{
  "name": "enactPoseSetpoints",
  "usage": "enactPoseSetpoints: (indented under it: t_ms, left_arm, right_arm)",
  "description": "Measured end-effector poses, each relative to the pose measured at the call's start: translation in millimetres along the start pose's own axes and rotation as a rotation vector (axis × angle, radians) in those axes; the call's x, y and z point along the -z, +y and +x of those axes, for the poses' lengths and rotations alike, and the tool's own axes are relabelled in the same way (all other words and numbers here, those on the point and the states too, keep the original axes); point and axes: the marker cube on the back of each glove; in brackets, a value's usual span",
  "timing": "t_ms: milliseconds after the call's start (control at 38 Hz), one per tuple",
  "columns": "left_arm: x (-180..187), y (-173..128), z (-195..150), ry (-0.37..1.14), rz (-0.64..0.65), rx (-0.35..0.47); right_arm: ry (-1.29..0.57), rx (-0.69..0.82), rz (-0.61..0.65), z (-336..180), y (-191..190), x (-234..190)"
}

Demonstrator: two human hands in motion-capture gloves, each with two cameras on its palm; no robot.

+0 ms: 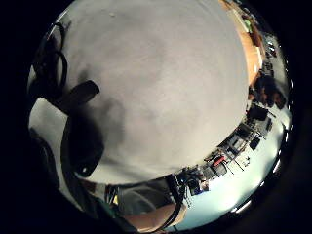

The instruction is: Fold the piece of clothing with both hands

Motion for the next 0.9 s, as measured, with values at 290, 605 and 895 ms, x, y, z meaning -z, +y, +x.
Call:
enactPoseSetpoints:
  t_ms: [290,605,895]
  left_arm:
    - [135,41,-45,0.068,0.348,0.064]
    - [175,38,-101,0.123,0.486,0.059]
    - [177,58,-137,0.161,0.511,0.101]
  right_arm:
    - [-0.104,0.269,0.221,-117,73,106]
    - [0.181,0.564,0.309,-281,221,29]
    - [0.328,0.672,0.204,-351,258,-136]
